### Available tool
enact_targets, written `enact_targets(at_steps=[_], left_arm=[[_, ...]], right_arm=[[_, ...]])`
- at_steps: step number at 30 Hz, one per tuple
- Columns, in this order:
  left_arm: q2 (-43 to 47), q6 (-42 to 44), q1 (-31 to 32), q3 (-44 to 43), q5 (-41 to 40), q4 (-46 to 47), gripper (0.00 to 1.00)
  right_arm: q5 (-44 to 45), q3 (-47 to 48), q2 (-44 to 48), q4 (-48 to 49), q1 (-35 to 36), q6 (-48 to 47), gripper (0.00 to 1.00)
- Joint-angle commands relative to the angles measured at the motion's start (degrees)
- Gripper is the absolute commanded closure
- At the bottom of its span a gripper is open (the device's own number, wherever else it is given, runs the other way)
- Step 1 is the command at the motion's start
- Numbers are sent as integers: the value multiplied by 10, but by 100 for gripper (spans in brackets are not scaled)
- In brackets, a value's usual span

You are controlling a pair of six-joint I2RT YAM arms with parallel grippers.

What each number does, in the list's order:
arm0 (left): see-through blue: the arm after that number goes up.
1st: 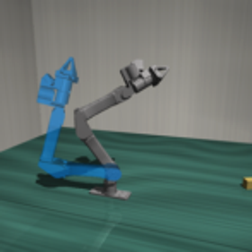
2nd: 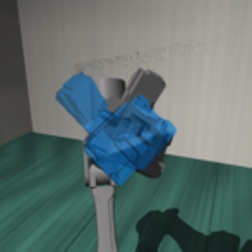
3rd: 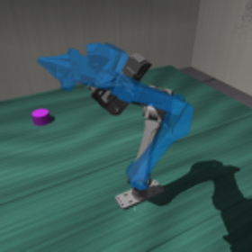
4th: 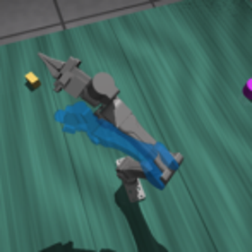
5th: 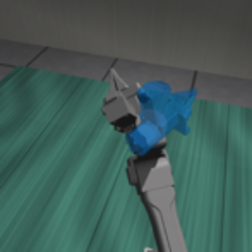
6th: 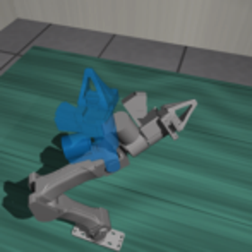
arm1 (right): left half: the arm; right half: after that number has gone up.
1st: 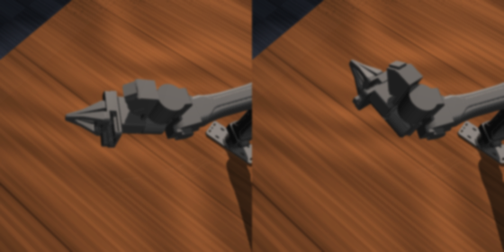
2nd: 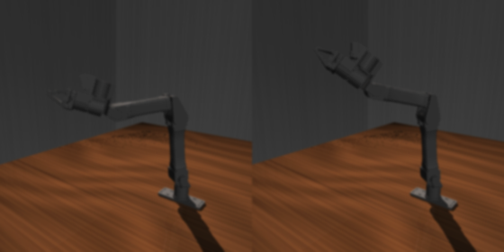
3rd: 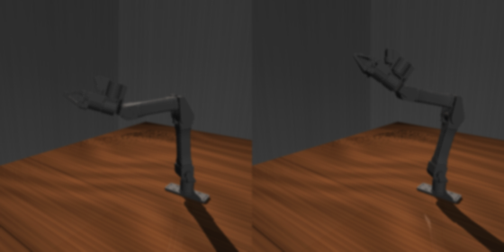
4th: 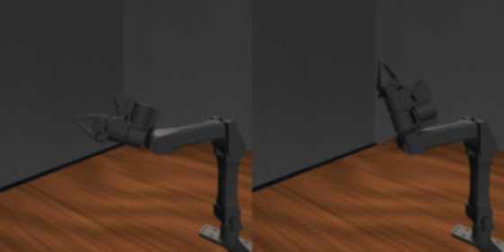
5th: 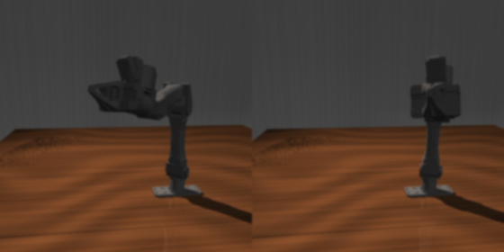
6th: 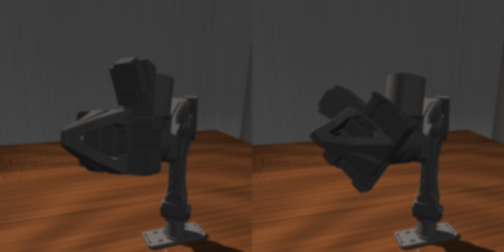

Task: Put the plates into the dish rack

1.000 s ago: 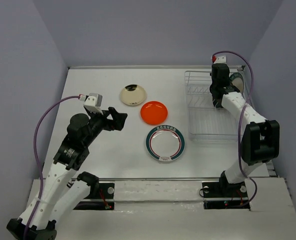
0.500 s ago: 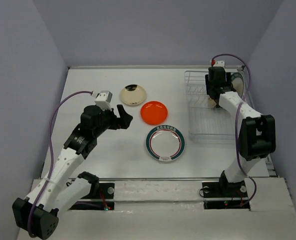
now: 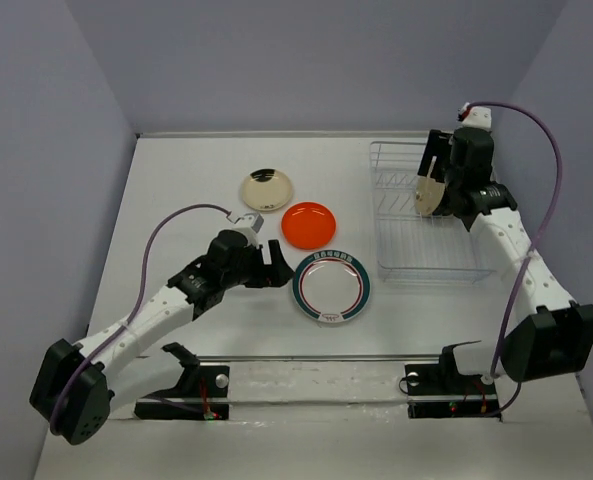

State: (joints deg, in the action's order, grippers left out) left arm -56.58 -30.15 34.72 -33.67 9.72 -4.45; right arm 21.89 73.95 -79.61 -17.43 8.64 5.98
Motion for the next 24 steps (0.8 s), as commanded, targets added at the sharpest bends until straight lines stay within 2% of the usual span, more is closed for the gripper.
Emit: enact_targets(at_steps=[1,4,11,13,16,19,22,24], left_arm=[[-39,-46,60,24,-43,68,8],[-107,-52,92,32,-55,102,17],[-193,-37,96,12,-75,141,31],[-210,-34,96,6,-73,152,34],[-251,-34,96,-2,-66,183,47],[-275,-36,96,-5,-59,205,56],[-294,-40,96,-2,-56,222,62],[-301,-46,95,4,-56,237,72]], right_arm=[[-144,-53,74,9,11,86,22],[-199,-108,128,41,34,112,25],[-267,-205,213,61,69,152,31],[-272,-219,226,63,80,158,31],[-275,-241,230,71,92,164,31],[-277,-253,230,78,105,170,32],[-278,-261,229,83,111,177,32],[-276,-264,225,86,124,178,32]])
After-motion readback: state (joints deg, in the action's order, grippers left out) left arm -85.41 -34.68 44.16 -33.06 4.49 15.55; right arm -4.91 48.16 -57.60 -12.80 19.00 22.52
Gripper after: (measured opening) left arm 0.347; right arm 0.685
